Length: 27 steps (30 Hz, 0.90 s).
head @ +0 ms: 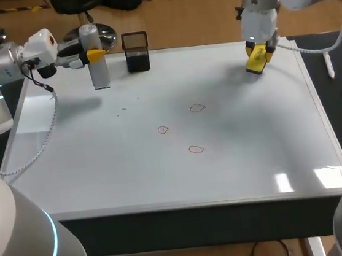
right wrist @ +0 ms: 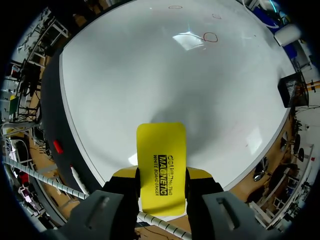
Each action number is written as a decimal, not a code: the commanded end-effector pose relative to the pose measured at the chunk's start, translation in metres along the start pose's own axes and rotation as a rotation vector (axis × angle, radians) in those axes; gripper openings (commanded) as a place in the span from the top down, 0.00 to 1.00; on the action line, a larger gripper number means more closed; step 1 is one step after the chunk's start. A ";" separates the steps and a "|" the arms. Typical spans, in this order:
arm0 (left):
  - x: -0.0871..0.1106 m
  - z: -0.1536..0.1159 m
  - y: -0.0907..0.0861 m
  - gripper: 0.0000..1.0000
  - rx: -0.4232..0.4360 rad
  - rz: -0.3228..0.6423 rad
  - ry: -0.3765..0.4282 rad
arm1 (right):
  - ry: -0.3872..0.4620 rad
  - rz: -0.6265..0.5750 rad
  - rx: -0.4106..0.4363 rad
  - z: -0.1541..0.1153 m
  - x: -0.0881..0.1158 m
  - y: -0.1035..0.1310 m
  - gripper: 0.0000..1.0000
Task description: Pick up the inspection probe, press it on each red-marked spot on the whiteboard one by one, put down the probe, pick up the eraser, and wipe off all the red marks.
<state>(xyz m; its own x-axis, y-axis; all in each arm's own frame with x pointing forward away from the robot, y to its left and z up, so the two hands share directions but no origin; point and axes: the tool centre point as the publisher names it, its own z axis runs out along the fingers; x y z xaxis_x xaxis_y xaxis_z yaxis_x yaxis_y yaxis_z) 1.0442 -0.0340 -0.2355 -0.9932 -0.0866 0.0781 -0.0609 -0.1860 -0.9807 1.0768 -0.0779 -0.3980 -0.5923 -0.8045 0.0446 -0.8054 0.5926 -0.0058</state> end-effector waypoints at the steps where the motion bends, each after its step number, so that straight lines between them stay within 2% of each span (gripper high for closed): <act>1: 0.001 0.001 -0.001 1.00 -0.001 0.002 -0.004 | -0.005 -0.016 0.006 -0.002 -0.003 0.004 1.00; 5: 0.001 0.001 -0.001 1.00 -0.001 0.002 -0.004 | -0.026 -0.085 0.014 -0.005 -0.019 0.024 1.00; 10: 0.001 0.001 -0.001 1.00 -0.001 0.002 -0.004 | -0.035 -0.154 -0.025 -0.006 -0.030 0.047 1.00; 12: 0.001 0.001 -0.001 1.00 -0.001 0.002 -0.004 | -0.031 -0.190 -0.040 -0.013 -0.039 0.071 1.00; 18: 0.001 0.001 -0.001 1.00 -0.001 0.002 -0.004 | -0.047 -0.314 -0.071 -0.018 -0.057 0.104 1.00; 27: 0.001 0.001 -0.001 1.00 -0.001 0.002 -0.004 | -0.009 -0.469 -0.084 -0.021 -0.085 0.150 1.00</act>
<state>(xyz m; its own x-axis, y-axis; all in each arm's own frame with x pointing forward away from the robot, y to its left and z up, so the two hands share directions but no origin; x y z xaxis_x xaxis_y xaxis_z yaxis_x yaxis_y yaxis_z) 1.0442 -0.0340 -0.2354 -0.9931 -0.0870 0.0781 -0.0608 -0.1860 -0.9807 1.0065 0.0674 -0.3802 -0.1770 -0.9841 -0.0144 -0.9803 0.1749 0.0912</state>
